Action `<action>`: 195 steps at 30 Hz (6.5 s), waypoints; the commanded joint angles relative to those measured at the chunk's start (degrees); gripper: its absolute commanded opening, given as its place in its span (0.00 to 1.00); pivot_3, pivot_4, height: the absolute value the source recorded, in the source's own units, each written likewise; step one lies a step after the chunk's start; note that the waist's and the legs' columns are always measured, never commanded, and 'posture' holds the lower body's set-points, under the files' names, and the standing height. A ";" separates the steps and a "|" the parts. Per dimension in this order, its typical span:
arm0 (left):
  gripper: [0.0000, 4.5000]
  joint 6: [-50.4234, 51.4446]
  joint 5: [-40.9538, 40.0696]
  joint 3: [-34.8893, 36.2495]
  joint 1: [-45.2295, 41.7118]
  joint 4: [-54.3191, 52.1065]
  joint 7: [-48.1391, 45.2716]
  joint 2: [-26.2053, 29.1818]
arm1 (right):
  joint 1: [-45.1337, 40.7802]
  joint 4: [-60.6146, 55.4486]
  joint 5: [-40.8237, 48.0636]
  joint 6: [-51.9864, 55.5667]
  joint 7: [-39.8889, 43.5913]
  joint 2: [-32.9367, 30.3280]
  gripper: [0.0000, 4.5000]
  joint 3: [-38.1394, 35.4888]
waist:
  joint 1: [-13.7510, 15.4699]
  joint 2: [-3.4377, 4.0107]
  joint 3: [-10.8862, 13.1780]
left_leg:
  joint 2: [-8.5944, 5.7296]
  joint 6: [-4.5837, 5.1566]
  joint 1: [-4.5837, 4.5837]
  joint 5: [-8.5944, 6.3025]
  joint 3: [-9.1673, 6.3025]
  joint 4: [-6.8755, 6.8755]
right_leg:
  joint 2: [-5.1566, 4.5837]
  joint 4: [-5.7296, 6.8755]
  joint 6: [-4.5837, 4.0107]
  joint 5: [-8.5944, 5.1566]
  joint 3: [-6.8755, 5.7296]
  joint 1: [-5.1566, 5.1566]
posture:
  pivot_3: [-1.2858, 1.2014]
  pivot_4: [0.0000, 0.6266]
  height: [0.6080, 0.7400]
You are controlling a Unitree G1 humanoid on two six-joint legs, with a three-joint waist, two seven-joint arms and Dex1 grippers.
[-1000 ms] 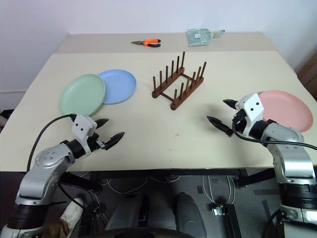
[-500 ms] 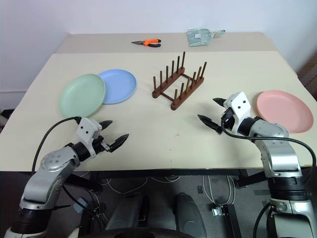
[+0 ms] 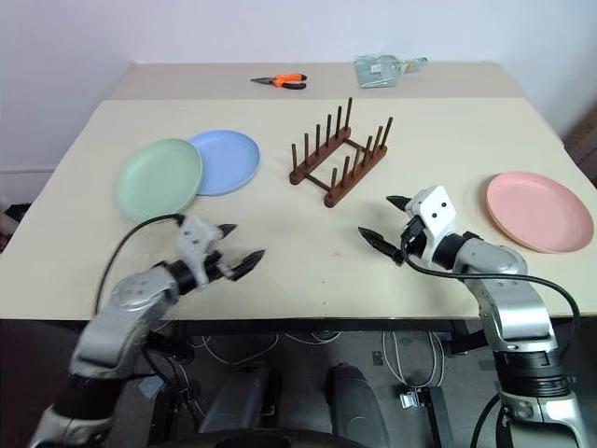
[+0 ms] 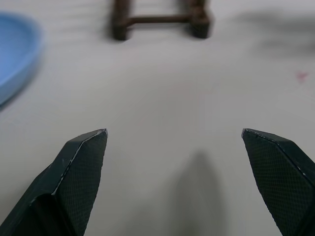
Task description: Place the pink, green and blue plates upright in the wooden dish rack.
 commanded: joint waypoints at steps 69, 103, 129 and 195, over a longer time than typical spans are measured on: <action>0.86 -26.89 5.76 -3.11 -36.99 58.07 -39.65 -4.34 | 10.46 -6.92 -0.81 7.08 3.30 -12.15 0.81 -3.82 | -0.59 -0.07 0.02 | -0.04 0.11 -0.02 0.03 0.01 0.02 | 0.17 0.05 0.10 -0.02 0.02 -0.06 | 0.52 0.24 1.00; 0.16 2.35 17.50 -9.30 -25.27 29.80 -0.03 -12.69 | -19.46 36.81 -26.68 -13.44 -8.35 -4.48 0.02 11.42 | -1.68 -0.02 -0.03 | -0.06 0.17 0.93 0.07 0.05 -0.09 | 0.07 -0.03 0.19 0.04 0.14 0.86 | 0.52 0.24 1.00; 0.16 -1.78 -5.97 -6.40 -16.90 -1.92 -24.47 -3.53 | -12.04 44.13 -32.85 -12.35 -14.60 -17.56 0.43 4.37 | -1.71 0.10 -0.01 | -0.05 0.17 0.90 0.06 0.18 -0.19 | 0.05 -0.14 0.15 0.02 0.21 0.83 | 0.52 0.24 1.00; 0.16 2.76 -16.81 1.87 -12.33 -9.57 -22.48 6.75 | -43.50 53.24 16.83 14.75 9.28 -10.64 0.52 -16.91 | -0.37 0.36 0.16 | -0.05 0.42 -0.15 -0.09 0.11 -0.18 | -0.13 -0.68 0.22 0.13 0.04 0.09 | 0.52 0.24 1.00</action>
